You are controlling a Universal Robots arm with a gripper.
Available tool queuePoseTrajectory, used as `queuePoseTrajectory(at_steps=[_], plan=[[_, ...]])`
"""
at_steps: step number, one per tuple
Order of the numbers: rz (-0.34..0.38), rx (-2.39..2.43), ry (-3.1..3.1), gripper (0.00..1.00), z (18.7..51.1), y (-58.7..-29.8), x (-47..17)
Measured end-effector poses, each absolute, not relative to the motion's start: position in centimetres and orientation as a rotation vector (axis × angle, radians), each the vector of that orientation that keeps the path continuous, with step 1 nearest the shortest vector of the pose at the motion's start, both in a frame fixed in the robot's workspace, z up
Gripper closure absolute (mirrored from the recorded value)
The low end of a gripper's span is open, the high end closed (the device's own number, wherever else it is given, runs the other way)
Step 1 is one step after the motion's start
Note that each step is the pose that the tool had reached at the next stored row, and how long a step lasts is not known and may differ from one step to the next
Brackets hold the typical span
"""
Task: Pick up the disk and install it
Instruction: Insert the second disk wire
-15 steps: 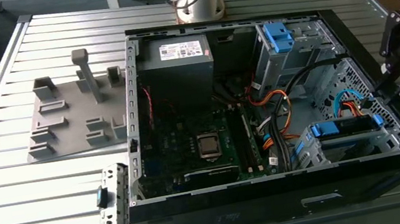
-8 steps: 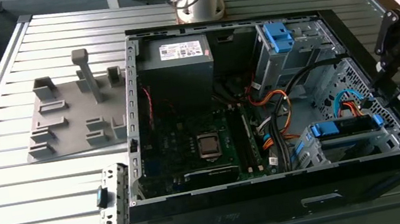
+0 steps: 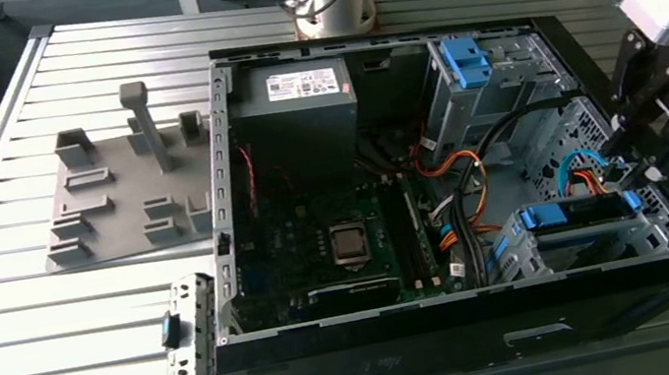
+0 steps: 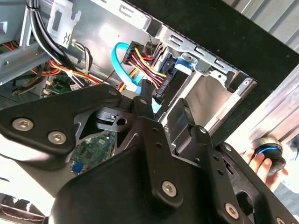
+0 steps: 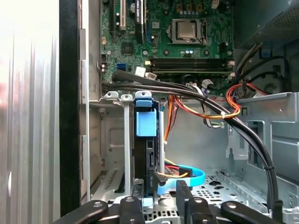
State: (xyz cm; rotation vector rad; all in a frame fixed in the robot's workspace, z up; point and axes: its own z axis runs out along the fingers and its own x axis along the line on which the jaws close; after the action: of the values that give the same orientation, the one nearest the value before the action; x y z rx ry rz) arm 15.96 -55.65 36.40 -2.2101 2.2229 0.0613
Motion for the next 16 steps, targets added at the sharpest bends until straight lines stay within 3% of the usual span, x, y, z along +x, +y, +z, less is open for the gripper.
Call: queuePoseTrajectory(at_steps=[9, 13, 16], plan=[[0.061, -2.210, 2.223, 0.60, 36.34, -55.70, 15.93], [0.061, -2.210, 2.223, 0.78, 36.33, -55.71, 15.94], [0.061, -2.210, 2.223, 0.84, 36.33, -55.72, 15.93]])
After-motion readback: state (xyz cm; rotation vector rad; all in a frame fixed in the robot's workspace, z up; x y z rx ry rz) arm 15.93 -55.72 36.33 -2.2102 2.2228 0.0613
